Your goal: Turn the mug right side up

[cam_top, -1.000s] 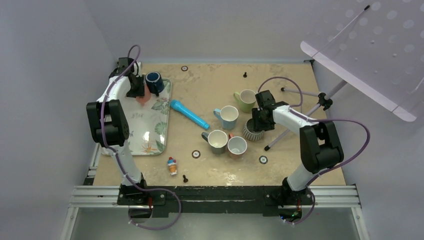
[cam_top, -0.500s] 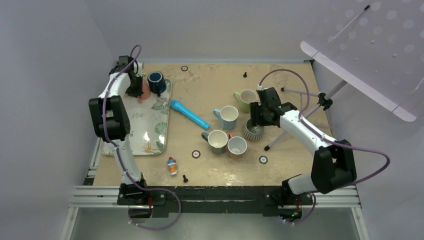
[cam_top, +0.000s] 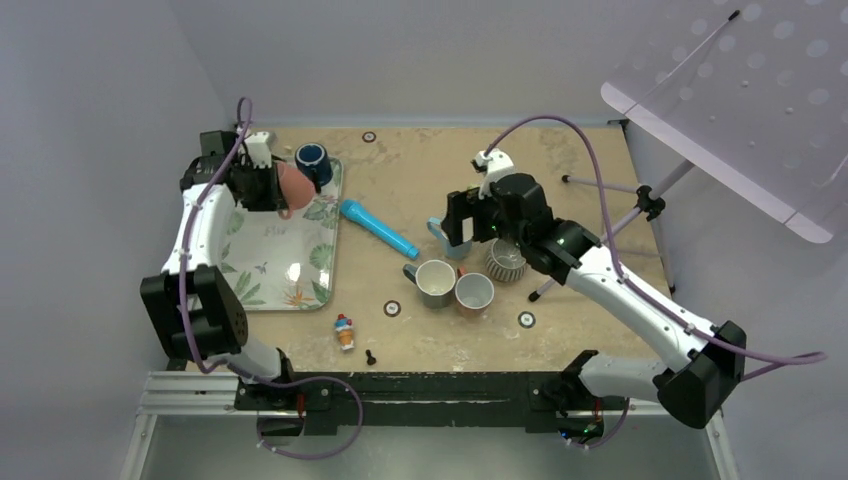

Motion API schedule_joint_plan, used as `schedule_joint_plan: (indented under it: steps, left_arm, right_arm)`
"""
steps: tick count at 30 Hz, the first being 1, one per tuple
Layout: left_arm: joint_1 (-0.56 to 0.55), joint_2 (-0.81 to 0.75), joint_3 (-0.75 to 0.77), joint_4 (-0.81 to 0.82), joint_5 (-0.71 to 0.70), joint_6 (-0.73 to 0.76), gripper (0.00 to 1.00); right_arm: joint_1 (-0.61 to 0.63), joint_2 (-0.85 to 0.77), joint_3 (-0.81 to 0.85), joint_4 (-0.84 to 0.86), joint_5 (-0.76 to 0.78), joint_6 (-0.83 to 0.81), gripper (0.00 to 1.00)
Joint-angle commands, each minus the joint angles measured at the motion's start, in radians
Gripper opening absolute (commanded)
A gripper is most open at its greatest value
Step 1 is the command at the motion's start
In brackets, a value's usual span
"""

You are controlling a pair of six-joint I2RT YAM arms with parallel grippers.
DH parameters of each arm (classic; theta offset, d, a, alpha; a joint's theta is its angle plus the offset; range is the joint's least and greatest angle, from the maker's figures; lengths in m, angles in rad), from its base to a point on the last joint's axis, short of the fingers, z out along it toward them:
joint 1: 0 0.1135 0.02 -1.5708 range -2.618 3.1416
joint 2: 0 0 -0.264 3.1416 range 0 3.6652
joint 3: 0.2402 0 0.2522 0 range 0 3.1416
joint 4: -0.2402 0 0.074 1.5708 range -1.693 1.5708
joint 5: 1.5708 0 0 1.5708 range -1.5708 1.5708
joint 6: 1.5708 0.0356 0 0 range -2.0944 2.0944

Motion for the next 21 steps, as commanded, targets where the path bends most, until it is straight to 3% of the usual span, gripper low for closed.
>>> schedule_joint_plan:
  steps: [1,7,11,14,18,21]
  left_arm:
    - [-0.009,-0.169,-0.034,0.046,0.305,0.007,0.00]
    - [-0.017,-0.328,-0.017,-0.030,0.597,-0.026,0.00]
    - [-0.035,-0.405,0.002,-0.090,0.740,-0.017,0.00]
    - [-0.036,-0.449,-0.023,-0.087,0.813,-0.041,0.00]
    - [-0.050,-0.495,-0.055,-0.090,0.875,-0.037,0.00]
    - [-0.059,-0.502,-0.062,-0.119,0.950,0.003,0.00]
  right_arm:
    - [0.140,0.043,0.029,0.347,-0.169,0.083,0.98]
    - [0.201,0.219,0.068,0.743,-0.433,0.262,0.98]
    - [0.211,0.290,0.091,0.957,-0.452,0.347,0.98]
    - [0.211,0.342,0.125,1.019,-0.443,0.364,0.98]
    - [0.211,0.413,0.182,1.112,-0.503,0.414,0.90]
    - [0.211,0.467,0.230,1.170,-0.559,0.469,0.72]
